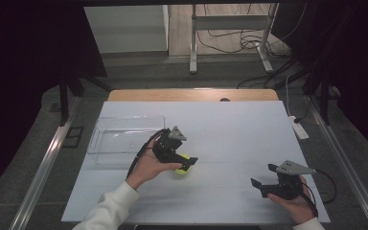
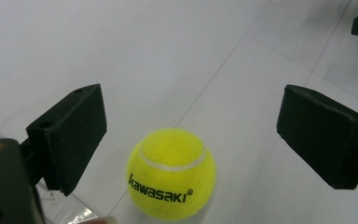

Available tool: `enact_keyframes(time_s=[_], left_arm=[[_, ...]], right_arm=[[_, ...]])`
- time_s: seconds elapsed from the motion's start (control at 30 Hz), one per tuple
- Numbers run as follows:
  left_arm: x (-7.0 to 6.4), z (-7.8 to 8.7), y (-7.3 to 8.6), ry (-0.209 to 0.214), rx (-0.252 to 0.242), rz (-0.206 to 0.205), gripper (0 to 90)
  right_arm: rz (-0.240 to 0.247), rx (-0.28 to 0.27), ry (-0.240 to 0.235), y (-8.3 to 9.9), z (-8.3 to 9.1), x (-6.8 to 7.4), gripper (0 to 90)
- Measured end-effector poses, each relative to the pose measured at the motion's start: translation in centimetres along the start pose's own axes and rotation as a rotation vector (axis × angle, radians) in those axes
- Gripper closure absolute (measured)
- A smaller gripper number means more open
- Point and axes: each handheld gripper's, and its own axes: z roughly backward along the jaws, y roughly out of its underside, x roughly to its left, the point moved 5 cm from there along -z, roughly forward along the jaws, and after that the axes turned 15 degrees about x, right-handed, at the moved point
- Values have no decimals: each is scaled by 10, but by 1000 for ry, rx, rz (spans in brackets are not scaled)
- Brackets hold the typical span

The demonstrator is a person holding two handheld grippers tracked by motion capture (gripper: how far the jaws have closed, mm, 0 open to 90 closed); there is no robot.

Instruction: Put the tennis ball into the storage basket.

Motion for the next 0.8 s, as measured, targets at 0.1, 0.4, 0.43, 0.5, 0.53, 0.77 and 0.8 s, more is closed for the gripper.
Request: enact_keyframes(time_s=[0.1, 0.4, 0.43, 0.5, 0.53, 0.77, 0.8], left_arm=[[0, -1, -1, 4, 3, -1, 86], [0, -7, -3, 14, 27, -10, 82], [0, -8, -4, 14, 29, -10, 82], [1, -10, -4, 17, 34, -3, 81], [2, -11, -5, 17, 37, -1, 80], [6, -20, -6, 16, 81, 12, 71], [7, -22, -5, 8, 92, 15, 69]], right_arm=[[-1, 1, 0, 0, 0, 0, 95], [-4, 1, 1, 1, 0, 0, 95], [-3, 1, 2, 1, 0, 0, 95], [-4, 1, 2, 0, 0, 0, 95], [-4, 0, 2, 0, 0, 0, 95], [-1, 3, 0, 1, -1, 0, 95], [0, 2, -1, 1, -1, 0, 95]])
